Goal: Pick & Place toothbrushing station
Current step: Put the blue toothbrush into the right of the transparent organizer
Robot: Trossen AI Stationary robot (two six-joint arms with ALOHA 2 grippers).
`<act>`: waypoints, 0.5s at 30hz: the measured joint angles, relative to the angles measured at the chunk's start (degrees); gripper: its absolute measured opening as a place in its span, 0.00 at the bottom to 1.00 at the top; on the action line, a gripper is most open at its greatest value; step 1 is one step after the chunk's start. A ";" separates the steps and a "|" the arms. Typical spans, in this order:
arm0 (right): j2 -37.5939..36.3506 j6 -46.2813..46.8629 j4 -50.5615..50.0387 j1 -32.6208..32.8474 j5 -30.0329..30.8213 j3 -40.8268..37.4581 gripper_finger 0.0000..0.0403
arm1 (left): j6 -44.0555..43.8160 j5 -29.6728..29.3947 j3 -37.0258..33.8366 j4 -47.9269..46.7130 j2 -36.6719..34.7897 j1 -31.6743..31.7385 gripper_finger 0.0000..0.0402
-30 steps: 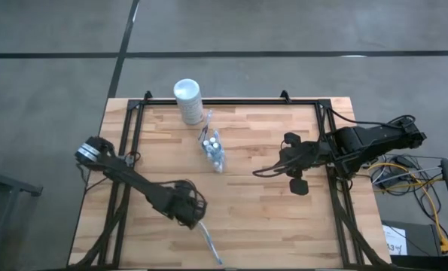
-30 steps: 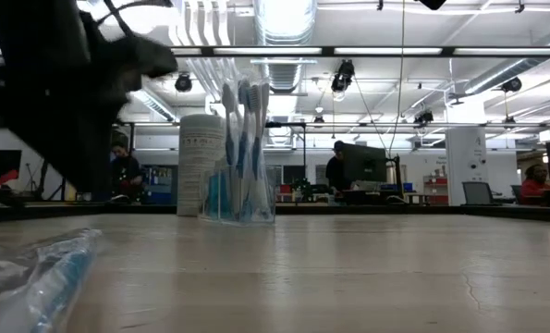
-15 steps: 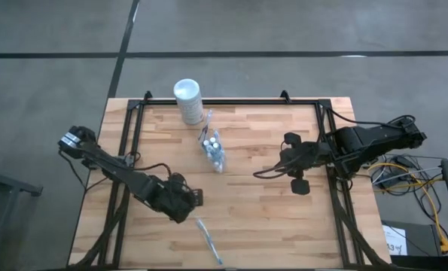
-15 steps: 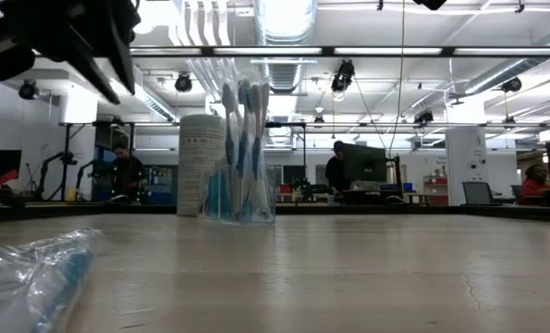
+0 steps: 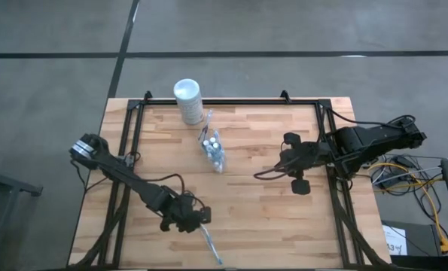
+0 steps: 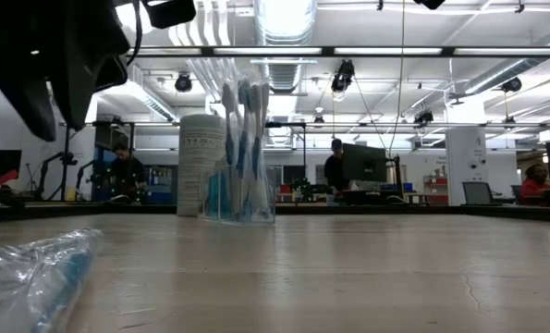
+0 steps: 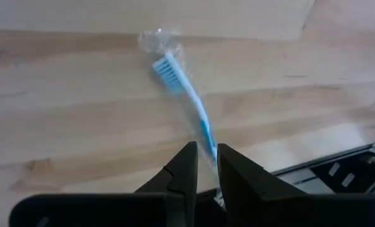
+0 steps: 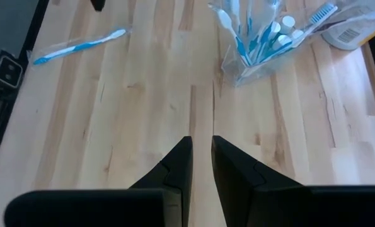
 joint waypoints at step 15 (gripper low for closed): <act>0.00 1.05 0.27 0.00 -0.01 0.00 0.13 | -0.30 -4.76 0.00 -6.41 -0.27 0.16 0.16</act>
